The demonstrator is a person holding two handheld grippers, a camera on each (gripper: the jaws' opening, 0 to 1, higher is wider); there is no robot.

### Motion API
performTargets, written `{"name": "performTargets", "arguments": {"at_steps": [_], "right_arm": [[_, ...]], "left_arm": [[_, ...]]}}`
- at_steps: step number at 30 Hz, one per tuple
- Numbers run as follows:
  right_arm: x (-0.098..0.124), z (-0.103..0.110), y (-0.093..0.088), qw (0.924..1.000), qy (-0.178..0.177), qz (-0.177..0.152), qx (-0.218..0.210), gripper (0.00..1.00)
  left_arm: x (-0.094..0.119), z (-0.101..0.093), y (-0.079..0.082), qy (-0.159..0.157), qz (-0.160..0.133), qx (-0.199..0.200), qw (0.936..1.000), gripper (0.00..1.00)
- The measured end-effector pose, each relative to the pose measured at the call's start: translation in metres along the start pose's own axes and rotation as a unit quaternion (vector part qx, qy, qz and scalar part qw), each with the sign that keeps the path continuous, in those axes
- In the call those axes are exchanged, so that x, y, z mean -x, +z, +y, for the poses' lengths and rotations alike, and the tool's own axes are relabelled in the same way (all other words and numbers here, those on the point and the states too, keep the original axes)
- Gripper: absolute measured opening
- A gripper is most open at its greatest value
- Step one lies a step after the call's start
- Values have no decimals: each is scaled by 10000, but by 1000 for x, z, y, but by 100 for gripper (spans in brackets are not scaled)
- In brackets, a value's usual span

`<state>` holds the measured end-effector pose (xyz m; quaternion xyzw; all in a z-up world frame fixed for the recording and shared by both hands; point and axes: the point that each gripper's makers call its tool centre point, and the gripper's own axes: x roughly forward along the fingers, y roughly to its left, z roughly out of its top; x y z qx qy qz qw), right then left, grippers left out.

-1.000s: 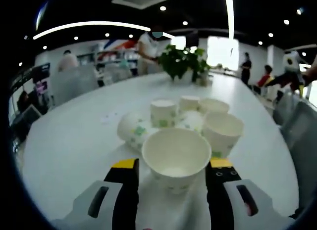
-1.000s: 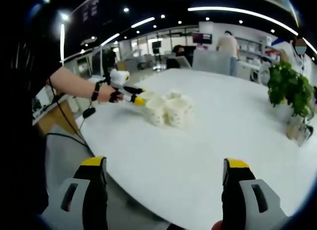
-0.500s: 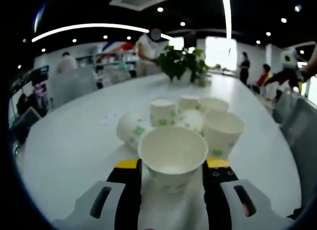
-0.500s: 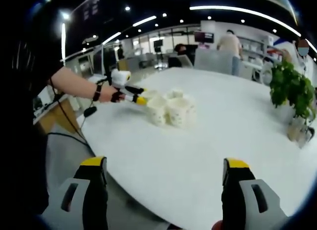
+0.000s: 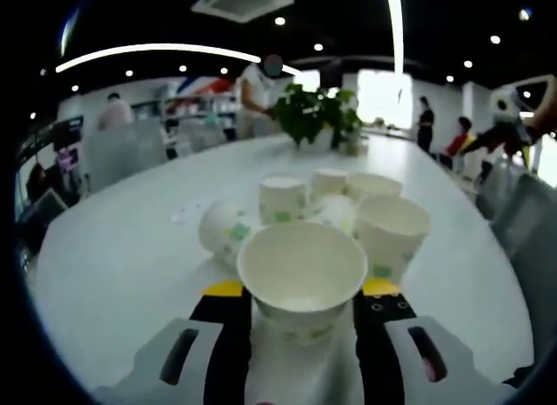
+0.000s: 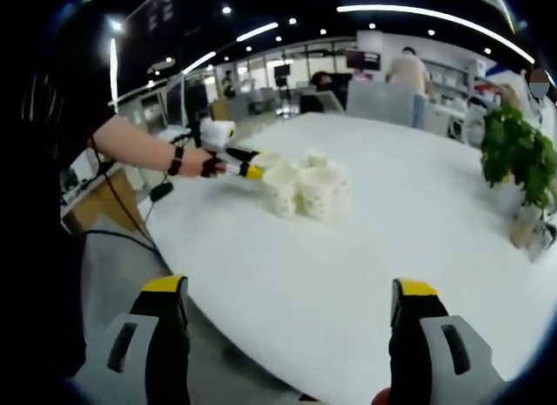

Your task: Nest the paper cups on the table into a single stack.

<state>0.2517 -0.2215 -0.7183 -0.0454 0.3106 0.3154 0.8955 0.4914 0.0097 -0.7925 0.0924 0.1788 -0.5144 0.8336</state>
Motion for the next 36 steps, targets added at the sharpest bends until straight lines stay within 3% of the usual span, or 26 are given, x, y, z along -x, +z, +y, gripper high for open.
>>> {"name": "performTargets", "arguments": {"at_steps": [16, 36], "right_arm": [[-3, 3, 1, 10000, 35, -16, 2, 94], [-4, 13, 12, 9997, 66, -238, 89, 94]], "left_arm": [[5, -4, 2, -11, -96, -90, 9999, 41], [30, -21, 16, 16, -214, -102, 9997, 40]]}}
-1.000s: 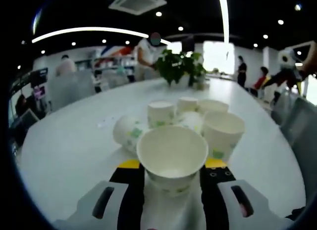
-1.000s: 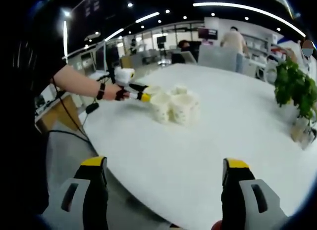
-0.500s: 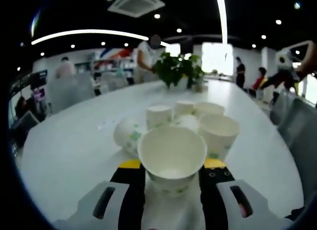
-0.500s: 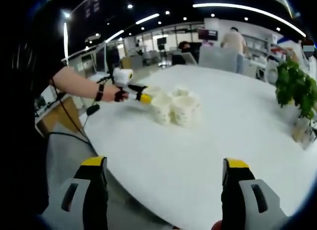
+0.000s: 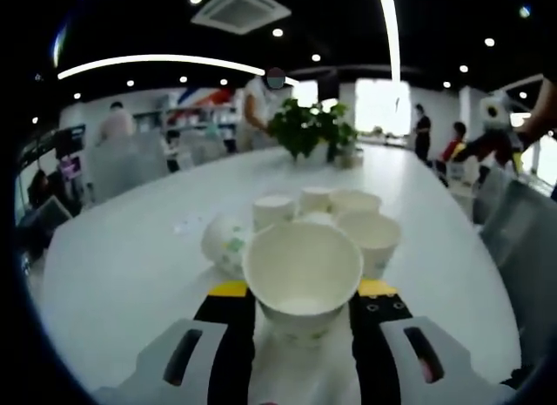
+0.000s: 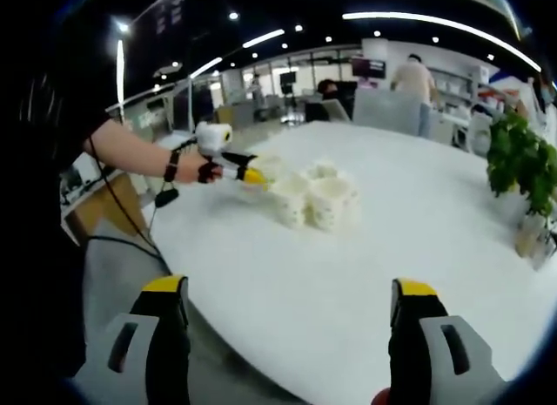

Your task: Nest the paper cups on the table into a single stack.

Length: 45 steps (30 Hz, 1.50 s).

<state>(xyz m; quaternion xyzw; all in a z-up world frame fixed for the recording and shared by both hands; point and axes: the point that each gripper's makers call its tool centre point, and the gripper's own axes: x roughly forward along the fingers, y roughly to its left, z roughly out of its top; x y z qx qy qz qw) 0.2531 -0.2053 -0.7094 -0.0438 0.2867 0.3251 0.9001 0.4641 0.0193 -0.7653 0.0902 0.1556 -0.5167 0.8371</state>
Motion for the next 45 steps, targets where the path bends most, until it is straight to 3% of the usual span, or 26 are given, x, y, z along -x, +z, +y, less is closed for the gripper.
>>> {"name": "performTargets", "arguments": {"at_steps": [11, 13, 20, 31, 45], "right_arm": [[-5, 9, 2, 9999, 47, -107, -8, 94], [-6, 10, 3, 9999, 56, -130, -3, 94], [-10, 12, 7, 9997, 42, -242, -53, 94], [-12, 20, 10, 9995, 57, -299, -23, 93], [-11, 24, 11, 9996, 49, -265, 14, 93]], "left_arm": [[25, -17, -2, 22, -99, 138, 9999, 40], [30, -18, 2, 109, -297, 352, 9989, 40], [44, -27, -3, 259, -368, 580, 9973, 40], [54, -57, -4, 89, -314, 525, 9981, 40], [42, -100, -9, -378, -123, 255, 9989, 39]]}}
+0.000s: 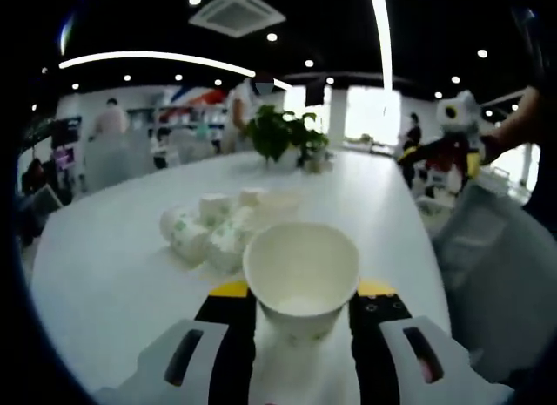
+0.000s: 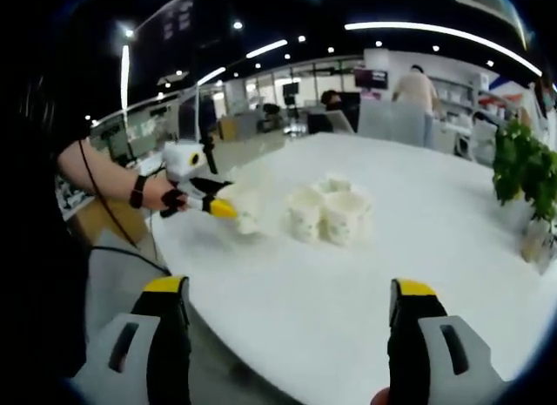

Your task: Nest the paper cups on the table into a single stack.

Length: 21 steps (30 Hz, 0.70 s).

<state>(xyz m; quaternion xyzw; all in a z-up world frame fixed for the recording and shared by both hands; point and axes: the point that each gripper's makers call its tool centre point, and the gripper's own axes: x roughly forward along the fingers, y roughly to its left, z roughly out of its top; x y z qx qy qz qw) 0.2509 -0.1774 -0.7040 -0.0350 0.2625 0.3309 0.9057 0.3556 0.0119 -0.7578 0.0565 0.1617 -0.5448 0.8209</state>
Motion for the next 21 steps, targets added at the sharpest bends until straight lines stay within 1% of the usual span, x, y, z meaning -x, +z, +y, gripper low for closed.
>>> {"name": "performTargets", "arguments": {"at_steps": [2, 5, 11, 15, 18, 21], "right_arm": [[1, 1, -1, 10000, -5, -13, -16, 93], [1, 1, -4, 10000, -16, 17, -28, 93], [1, 1, -6, 10000, -42, 5, -73, 93], [0, 1, -8, 10000, -39, 22, -87, 93], [0, 1, -7, 9999, -47, 14, -106, 93], [0, 2, -8, 9999, -42, 19, -104, 93]], "left_arm": [[-3, -6, 0, -100, 6, 3, 9999, 39], [-6, -10, -2, -190, 40, -9, 9998, 39], [-9, -20, -2, -334, 41, -40, 9994, 39], [-11, -24, -5, -397, 68, -33, 9992, 40], [-13, -31, -8, -511, 133, -91, 9986, 40], [-13, -31, -9, -570, 95, -62, 9983, 40]]}}
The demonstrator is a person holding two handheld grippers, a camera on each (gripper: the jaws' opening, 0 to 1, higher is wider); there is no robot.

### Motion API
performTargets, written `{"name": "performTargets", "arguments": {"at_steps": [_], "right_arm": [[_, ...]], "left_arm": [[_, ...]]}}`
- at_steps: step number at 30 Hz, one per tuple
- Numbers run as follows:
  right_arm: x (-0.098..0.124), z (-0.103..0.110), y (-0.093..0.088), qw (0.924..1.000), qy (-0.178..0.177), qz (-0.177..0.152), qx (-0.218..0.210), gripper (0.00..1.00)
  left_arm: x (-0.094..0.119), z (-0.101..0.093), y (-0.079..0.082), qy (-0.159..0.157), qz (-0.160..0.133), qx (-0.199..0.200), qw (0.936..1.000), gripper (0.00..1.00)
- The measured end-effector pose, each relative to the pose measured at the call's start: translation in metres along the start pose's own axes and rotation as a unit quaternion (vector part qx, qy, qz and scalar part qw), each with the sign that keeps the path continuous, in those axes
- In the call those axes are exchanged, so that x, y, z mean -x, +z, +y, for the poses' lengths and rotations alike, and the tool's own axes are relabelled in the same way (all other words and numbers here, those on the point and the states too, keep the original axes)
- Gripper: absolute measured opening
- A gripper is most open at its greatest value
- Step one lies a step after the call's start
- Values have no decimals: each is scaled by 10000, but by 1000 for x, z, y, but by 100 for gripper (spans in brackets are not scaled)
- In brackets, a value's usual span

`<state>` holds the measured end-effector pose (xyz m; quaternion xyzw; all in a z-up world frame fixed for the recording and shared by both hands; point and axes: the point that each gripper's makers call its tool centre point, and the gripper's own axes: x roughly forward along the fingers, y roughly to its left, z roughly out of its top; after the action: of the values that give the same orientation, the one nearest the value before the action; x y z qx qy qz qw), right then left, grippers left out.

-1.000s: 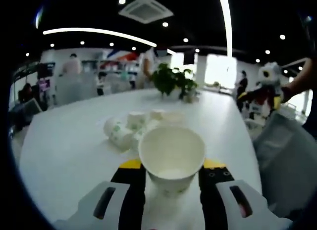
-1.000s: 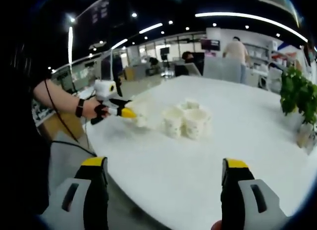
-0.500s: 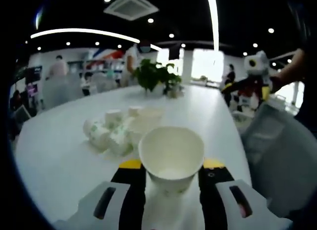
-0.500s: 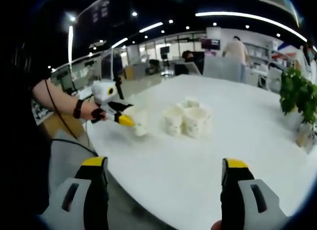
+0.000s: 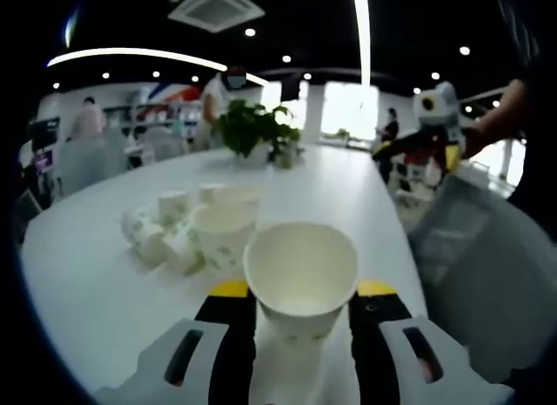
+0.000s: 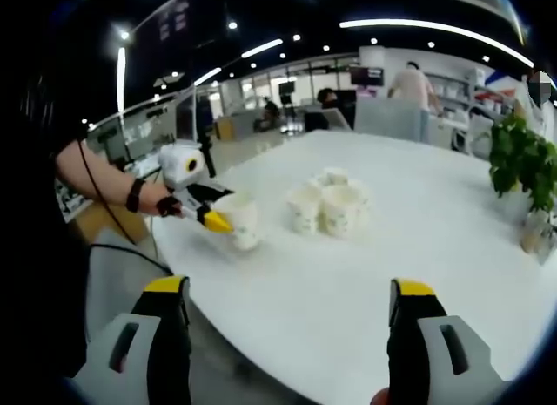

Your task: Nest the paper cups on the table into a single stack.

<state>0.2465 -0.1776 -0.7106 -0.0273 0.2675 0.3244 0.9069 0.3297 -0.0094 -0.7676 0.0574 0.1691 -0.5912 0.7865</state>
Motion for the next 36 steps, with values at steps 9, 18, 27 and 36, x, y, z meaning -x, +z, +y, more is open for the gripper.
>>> {"name": "performTargets", "arguments": {"at_steps": [9, 18, 27, 36], "right_arm": [[1, 0, -4, 10000, 6, 51, -23, 92], [2, -1, -6, 10000, 1, 75, -44, 92], [1, 0, -7, 9999, 27, 102, -61, 91], [2, -1, -10, 9999, 37, 135, -98, 91]], "left_arm": [[-11, -6, -5, -158, 56, -19, 9999, 40], [-22, -18, -13, -332, 168, -142, 9992, 40], [-27, -25, -19, -423, 241, -183, 9986, 41], [-32, -27, -22, -444, 324, -232, 9982, 42]]}}
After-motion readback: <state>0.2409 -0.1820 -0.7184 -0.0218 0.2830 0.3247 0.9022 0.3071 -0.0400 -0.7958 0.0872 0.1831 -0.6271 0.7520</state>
